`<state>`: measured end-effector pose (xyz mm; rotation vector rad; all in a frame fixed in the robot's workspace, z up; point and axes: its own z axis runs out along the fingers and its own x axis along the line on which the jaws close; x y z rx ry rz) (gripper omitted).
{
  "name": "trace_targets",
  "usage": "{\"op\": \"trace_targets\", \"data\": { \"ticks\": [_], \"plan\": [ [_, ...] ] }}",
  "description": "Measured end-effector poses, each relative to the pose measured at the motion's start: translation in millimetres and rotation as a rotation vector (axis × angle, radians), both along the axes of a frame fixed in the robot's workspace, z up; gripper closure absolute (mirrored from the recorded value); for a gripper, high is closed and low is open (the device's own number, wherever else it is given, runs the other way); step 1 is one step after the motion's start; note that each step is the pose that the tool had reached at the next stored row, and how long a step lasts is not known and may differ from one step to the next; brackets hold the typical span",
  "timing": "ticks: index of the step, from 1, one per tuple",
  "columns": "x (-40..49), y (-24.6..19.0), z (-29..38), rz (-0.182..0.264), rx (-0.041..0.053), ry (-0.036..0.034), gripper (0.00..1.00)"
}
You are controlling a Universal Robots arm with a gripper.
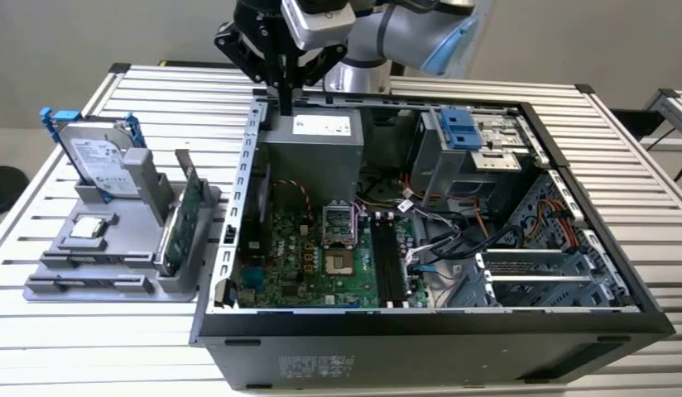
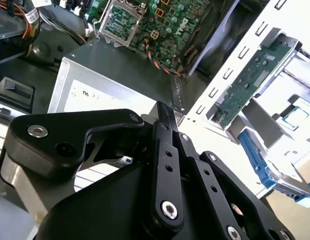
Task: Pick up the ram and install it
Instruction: 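Reach for the ram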
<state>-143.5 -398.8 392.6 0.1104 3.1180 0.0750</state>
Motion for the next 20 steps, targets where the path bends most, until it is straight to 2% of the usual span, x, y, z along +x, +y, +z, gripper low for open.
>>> {"op": "trace_targets", "data": {
  "ticks": [20],
  "plan": [
    [-24.7,0.0,0.0,0.000,0.0001,0.0000,1.00]
  ]
}}
